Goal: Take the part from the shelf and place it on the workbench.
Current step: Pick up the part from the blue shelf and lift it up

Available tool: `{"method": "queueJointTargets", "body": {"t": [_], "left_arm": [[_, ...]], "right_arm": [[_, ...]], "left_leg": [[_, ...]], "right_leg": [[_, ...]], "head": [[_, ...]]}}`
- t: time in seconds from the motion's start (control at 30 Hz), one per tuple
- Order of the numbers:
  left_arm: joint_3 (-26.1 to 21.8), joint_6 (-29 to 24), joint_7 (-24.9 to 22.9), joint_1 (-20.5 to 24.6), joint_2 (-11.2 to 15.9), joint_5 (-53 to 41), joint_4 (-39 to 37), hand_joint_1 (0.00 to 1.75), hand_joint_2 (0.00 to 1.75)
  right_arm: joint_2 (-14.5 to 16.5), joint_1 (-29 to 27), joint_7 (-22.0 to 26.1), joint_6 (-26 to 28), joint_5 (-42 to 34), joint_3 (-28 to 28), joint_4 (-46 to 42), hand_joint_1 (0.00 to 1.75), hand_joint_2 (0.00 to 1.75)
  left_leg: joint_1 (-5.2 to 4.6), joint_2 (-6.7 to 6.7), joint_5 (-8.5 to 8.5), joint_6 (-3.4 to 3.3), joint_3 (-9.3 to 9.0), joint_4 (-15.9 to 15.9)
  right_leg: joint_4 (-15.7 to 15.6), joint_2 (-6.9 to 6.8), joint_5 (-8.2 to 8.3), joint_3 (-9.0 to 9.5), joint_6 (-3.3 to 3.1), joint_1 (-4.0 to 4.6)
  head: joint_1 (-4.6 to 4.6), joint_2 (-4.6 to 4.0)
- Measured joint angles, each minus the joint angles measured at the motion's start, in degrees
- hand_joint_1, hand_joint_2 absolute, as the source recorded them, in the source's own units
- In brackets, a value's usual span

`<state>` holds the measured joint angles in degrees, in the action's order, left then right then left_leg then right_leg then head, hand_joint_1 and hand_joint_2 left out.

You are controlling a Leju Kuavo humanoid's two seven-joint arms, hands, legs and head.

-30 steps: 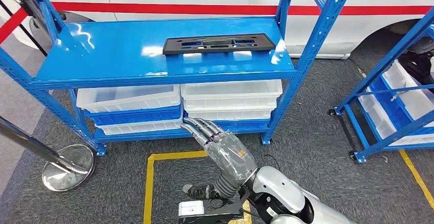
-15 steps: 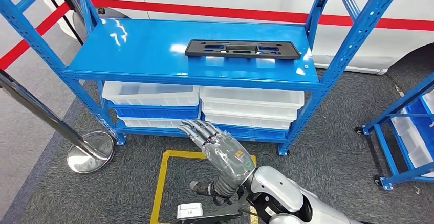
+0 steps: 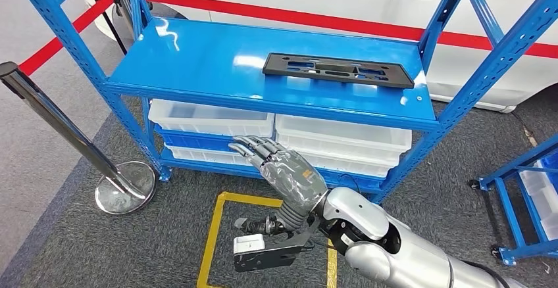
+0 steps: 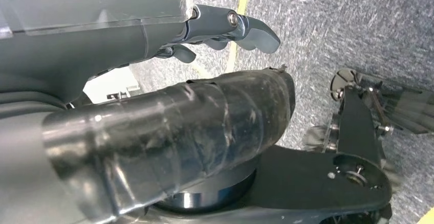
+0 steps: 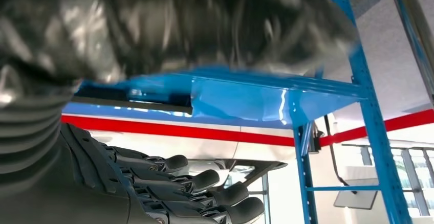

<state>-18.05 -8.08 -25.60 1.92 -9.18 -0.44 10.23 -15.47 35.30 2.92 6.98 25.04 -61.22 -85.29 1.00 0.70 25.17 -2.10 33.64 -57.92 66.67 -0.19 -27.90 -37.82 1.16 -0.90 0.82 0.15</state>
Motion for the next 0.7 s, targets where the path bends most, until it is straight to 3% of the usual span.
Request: {"method": "queueJointTargets", "body": {"t": [0.07,0.13,0.23,0.3,0.37,0.4,0.43,0.47,0.53,0.57,0.6,0.7], "left_arm": [[0.01,0.19,0.08,0.04,0.00,-0.10,0.00,0.00,0.00],[0.02,0.30,0.12,0.04,0.00,-0.11,0.00,0.00,0.00],[0.04,0.37,0.15,0.02,0.01,-0.13,0.00,0.00,0.00],[0.04,0.37,0.20,0.03,0.02,-0.14,0.00,0.00,0.00],[0.04,0.37,0.23,-0.02,0.02,-0.15,0.00,0.00,0.00],[0.04,0.37,0.25,-0.07,0.02,-0.15,0.00,0.00,0.00],[0.04,0.37,0.25,-0.13,0.02,-0.15,0.00,0.00,0.00],[0.04,0.37,0.26,-0.18,0.03,-0.16,0.00,0.00,0.00],[0.05,0.43,0.29,-0.20,0.07,-0.17,-0.01,0.00,0.00],[0.07,0.47,0.33,-0.14,0.09,-0.19,-0.01,0.00,0.00],[0.10,0.51,0.37,-0.08,0.10,-0.20,-0.02,0.00,0.00],[0.22,0.67,0.44,-0.15,0.11,-0.25,-0.05,0.00,0.00]], "right_arm": [[-0.12,0.01,-0.07,0.01,0.00,0.14,0.28,0.00,0.00],[-0.19,-0.05,-0.15,0.02,-0.01,0.24,0.44,0.00,0.00],[-0.35,-0.15,-0.25,0.08,0.00,0.54,0.56,0.00,0.00],[-0.36,-0.19,-0.26,0.11,-0.01,0.69,0.60,0.00,0.00],[-0.36,-0.35,-0.26,0.12,-0.01,0.74,0.70,0.00,0.00],[-0.36,-0.45,-0.27,0.11,-0.01,0.74,0.76,0.00,0.00],[-0.36,-0.51,-0.27,0.11,-0.01,0.74,0.80,0.00,0.00],[-0.36,-0.55,-0.27,0.12,-0.01,0.75,0.83,0.00,0.00],[-0.36,-0.56,-0.28,0.13,-0.01,0.79,0.84,0.00,0.00],[-0.37,-0.58,-0.29,0.13,-0.01,0.81,0.84,0.00,0.00],[-0.37,-0.61,-0.31,0.13,-0.01,0.84,0.85,0.00,0.00],[-0.38,-0.74,-0.42,0.08,-0.20,1.12,0.86,0.00,0.00]], "left_leg": [[-0.20,0.29,0.48,0.52,-0.09,-0.39],[-0.38,0.39,0.63,1.12,0.02,-0.45],[-0.32,0.12,1.56,1.98,0.29,-1.64],[-0.24,-0.20,4.23,2.36,2.79,-7.08],[-0.21,-0.30,7.00,2.59,6.99,-14.69],[-0.20,-0.32,7.13,2.63,8.41,-16.79],[-0.20,-0.33,6.05,2.58,8.78,-16.68],[-0.21,-0.35,3.94,2.43,7.93,-14.27],[-0.41,-0.50,-0.27,1.87,4.41,-6.38],[-0.57,-0.59,-1.14,1.54,2.89,-3.34],[-0.74,-0.64,-1.25,1.26,2.02,-1.54],[-0.68,-0.51,-0.54,0.39,1.00,-0.19]], "right_leg": [[-6.11,0.14,2.43,2.56,-0.46,0.21],[-7.47,0.28,2.17,3.16,-0.89,0.49],[-8.13,0.31,2.10,3.85,-1.97,0.10],[-8.47,0.12,1.85,4.58,-2.69,-0.03],[-8.41,-0.02,1.40,5.02,-2.99,0.10],[-8.34,-0.03,1.12,5.26,-3.00,0.16],[-8.25,0.00,0.80,5.56,-2.95,0.19],[-8.17,0.03,0.42,5.98,-2.85,0.20],[-8.09,0.07,-0.44,6.90,-2.46,0.32],[-8.10,0.06,-0.78,7.18,-2.18,0.40],[-8.21,0.02,-0.98,7.39,-1.88,0.47],[-7.94,-0.07,-0.95,7.73,-0.96,0.56]], "head": [[-0.02,0.00],[-0.05,0.00],[-0.13,0.00],[-0.22,0.00],[-0.26,0.00],[-0.27,0.00],[-0.27,0.00],[-0.28,0.00],[-0.26,0.00],[-0.26,0.00],[-0.25,0.00],[-0.25,0.01]]}}
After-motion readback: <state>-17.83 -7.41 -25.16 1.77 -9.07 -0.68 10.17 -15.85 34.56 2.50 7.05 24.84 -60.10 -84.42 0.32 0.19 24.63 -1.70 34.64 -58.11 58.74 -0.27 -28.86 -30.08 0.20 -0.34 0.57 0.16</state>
